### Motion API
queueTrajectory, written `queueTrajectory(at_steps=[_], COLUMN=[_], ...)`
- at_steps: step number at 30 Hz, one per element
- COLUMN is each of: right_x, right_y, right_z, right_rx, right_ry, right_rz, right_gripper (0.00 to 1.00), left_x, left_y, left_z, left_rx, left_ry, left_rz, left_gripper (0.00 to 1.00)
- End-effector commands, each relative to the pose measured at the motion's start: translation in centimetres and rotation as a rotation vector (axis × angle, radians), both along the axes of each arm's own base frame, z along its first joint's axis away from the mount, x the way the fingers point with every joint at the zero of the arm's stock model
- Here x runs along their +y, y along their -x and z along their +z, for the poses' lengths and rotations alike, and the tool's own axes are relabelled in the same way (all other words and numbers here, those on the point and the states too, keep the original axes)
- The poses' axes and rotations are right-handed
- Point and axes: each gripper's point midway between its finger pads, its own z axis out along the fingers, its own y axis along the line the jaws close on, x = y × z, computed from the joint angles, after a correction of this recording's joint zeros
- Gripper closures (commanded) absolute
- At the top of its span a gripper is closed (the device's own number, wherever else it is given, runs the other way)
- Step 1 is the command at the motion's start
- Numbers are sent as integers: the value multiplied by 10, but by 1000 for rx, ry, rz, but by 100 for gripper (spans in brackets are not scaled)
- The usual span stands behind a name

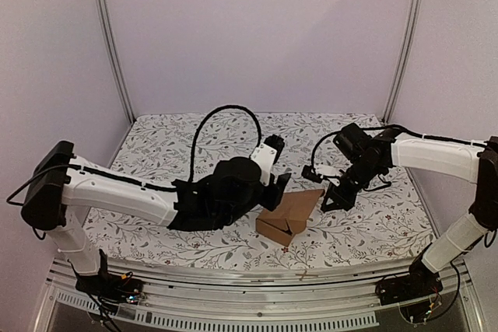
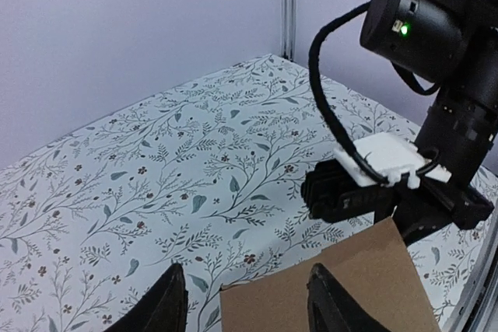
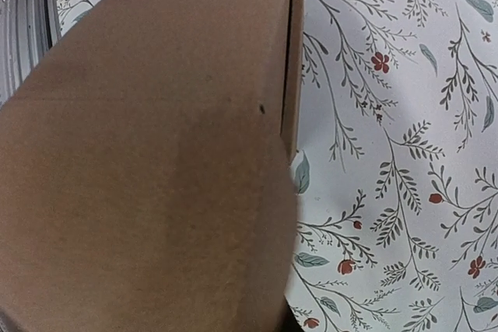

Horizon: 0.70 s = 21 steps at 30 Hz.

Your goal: Fold the paper box

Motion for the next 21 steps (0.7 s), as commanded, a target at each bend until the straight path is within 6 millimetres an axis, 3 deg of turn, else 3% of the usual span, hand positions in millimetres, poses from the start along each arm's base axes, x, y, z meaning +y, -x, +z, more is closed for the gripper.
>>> queueTrajectory(at_steps=[1,4,11,15,21], right_x=[-5,-4,-2,-10,-45], right_y=[15,17,18,21,35], right_z=[-21,-25,-16,-14,-5], right_rx=[89,122,111,108,44], right_ry=[56,61,36,74,194], right_rz=[28,29,30,32,139], right_gripper=[94,93,90,73,53], left_x=[-24,-39,-43,-45,-39], left_y=[-9,3,32,34,32], left_z=[-54,-73,-117,-131,-145], left_rx=[174,229,339,347,333], left_ry=[-76,-56,-67,-112,-171], left_rz=[51,-37,-172,-172,-159], left_gripper=[49,53,57,57,57])
